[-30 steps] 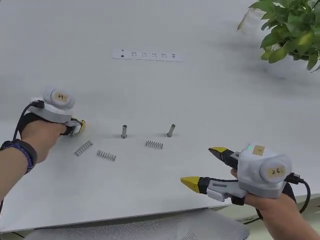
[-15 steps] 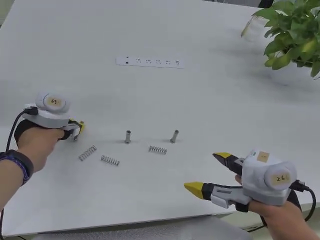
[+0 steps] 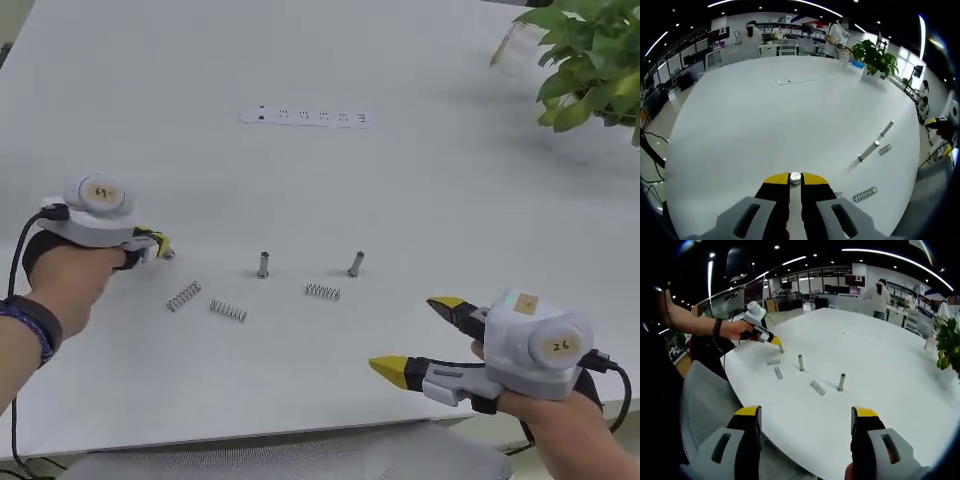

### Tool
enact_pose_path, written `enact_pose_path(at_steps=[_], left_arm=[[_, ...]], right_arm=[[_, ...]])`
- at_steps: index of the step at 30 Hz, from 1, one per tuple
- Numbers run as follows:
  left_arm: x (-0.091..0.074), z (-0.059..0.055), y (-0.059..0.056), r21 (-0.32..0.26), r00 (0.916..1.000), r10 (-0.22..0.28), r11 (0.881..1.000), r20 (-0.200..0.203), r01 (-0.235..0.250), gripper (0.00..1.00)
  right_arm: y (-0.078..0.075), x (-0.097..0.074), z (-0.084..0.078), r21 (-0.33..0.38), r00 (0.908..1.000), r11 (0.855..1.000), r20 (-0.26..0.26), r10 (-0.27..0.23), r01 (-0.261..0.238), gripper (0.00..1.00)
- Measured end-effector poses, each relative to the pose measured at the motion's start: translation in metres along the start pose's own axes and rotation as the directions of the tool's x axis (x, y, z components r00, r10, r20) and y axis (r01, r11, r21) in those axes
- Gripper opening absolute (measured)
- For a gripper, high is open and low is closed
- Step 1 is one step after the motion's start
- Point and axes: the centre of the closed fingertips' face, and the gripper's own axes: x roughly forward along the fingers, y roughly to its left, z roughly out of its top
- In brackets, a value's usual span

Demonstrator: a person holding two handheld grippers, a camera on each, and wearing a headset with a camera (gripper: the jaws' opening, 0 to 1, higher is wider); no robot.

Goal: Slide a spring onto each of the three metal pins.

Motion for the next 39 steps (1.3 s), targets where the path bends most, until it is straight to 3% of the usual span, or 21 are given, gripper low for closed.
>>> enact_pose_path(at_steps=[16, 39], left_arm=[[-0.001, 0.001, -0.01, 0.042, 1.0, -0.008, 0.999, -0.003, 0.008, 0.0], [-0.002, -0.007, -0.041, 0.116, 0.9982, -0.051, 0.992, -0.032, 0.054, 0.0]], right_arm=[[-0.002, -0.003, -0.004, 0.014, 1.0, 1.0, 0.006, -0.008, 0.008, 0.71], [0.003, -0.001, -0.004, 0.011, 1.0, 1.0, 0.008, 0.004, -0.004, 0.72]])
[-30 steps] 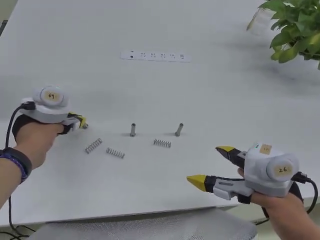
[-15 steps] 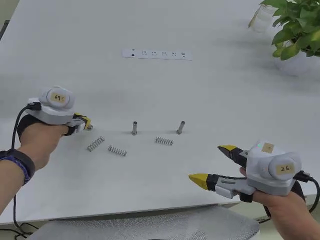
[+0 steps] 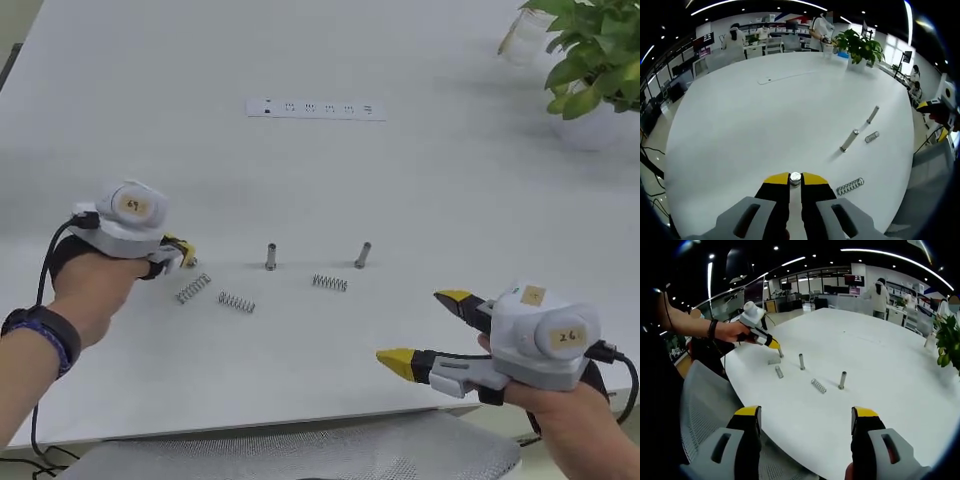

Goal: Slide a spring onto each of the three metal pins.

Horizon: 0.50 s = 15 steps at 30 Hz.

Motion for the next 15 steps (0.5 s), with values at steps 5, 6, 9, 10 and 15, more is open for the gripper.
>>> enact_pose_path(at_steps=[5, 6, 9, 10, 15], left_arm=[[0.0008, -0.0017, -0.0043, 0.015, 0.9999, -0.006, 1.0, -0.008, 0.007, 0.0], [0.0013, -0.0027, -0.0045, 0.02, 0.9999, -0.004, 1.0, -0.012, 0.004, 0.0], [0.0026, -0.0009, -0.0049, 0.026, 1.0, -0.002, 1.0, -0.005, 0.002, 0.0], [0.0031, -0.0005, -0.0057, 0.039, 1.0, -0.001, 0.999, -0.006, 0.001, 0.0], [0.003, -0.0006, -0.0066, 0.041, 1.0, 0.004, 0.999, -0.002, -0.004, 0.0]], right_arm=[[-0.0007, -0.0011, -0.0002, 0.0, 1.0, 1.0, 0.002, -0.001, 0.001, 0.72], [-0.0009, -0.0013, -0.0004, 0.001, 1.0, 1.0, 0.002, -0.003, 0.003, 0.72], [-0.0014, -0.0012, -0.0013, 0.002, 1.0, 1.0, 0.001, -0.003, 0.003, 0.72], [-0.0014, -0.0011, -0.0015, 0.002, 1.0, 1.0, 0.001, -0.003, 0.003, 0.72], [-0.0001, -0.0009, -0.0012, 0.006, 1.0, 1.0, 0.003, -0.002, 0.002, 0.72]])
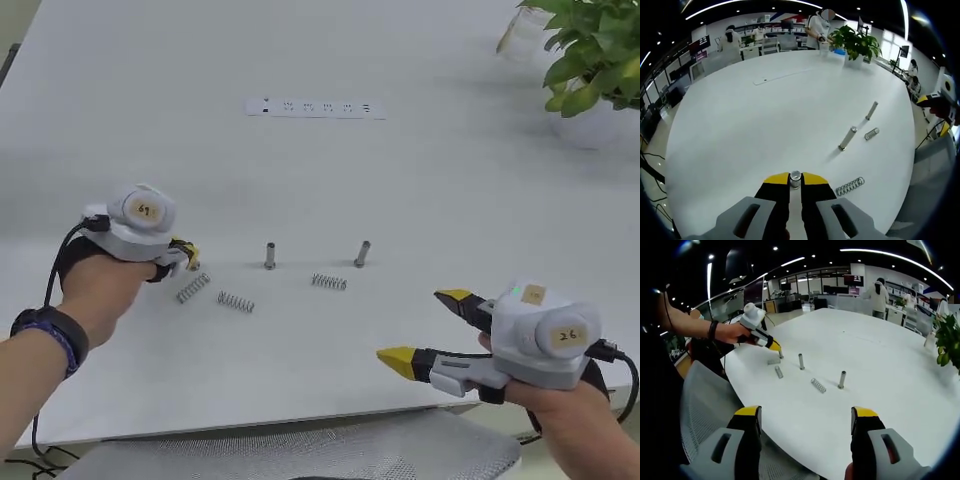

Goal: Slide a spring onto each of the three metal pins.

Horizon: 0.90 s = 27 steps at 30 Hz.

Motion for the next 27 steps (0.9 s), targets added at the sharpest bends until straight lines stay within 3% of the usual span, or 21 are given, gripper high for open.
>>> enact_pose_path(at_steps=[27], left_arm=[[0.0013, -0.0049, 0.0002, 0.002, 0.9999, 0.003, 1.0, -0.012, -0.003, 0.0]], right_arm=[[-0.0028, 0.0, 0.0036, -0.009, 1.0, 1.0, 0.003, -0.002, 0.002, 0.71]])
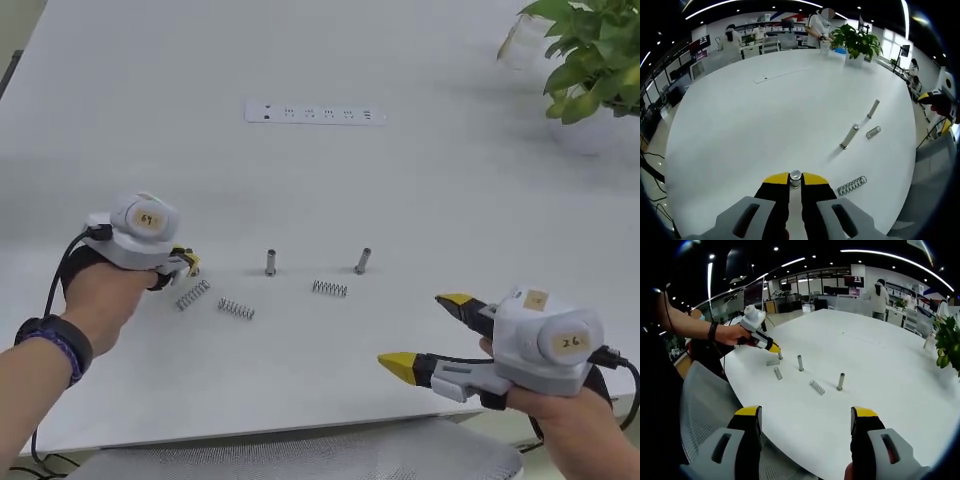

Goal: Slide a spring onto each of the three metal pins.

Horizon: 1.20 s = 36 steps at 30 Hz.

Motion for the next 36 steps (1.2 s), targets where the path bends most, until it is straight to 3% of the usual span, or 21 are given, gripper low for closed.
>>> enact_pose_path(at_steps=[5, 11, 25, 29, 36], left_arm=[[-0.003, 0.001, -0.004, -0.067, 0.9993, -0.027, 0.997, 0.026, 0.029, 0.1], [-0.004, -0.009, -0.004, -0.066, 0.9997, -0.026, 0.998, -0.003, 0.025, 0.21], [-0.028, -0.033, -0.001, -0.104, 0.9999, -0.01, 0.995, -0.003, 0.01, 0.28], [-0.038, -0.034, -0.001, -0.125, 0.9996, -0.017, 0.992, 0.023, 0.019, 0.31], [-0.046, -0.042, -0.004, -0.111, 0.9994, -0.028, 0.993, 0.021, 0.03, 0.35]], right_arm=[[-0.002, -0.001, -0.001, 0.008, 0.9999, 1.0, 0.007, -0.008, 0.008, 0.71], [-0.001, -0.002, -0.006, 0.016, 1.0, 1.0, 0.002, -0.004, 0.004, 0.71], [-0.012, -0.004, -0.003, 0.007, 0.9999, 1.0, 0.009, -0.007, 0.007, 0.71], [-0.014, -0.004, -0.002, 0.011, 0.9999, 1.0, 0.015, -0.008, 0.008, 0.71], [-0.015, 0.0, 0.0, 0.003, 0.9999, 1.0, 0.017, 0.0, -0.001, 0.71]])
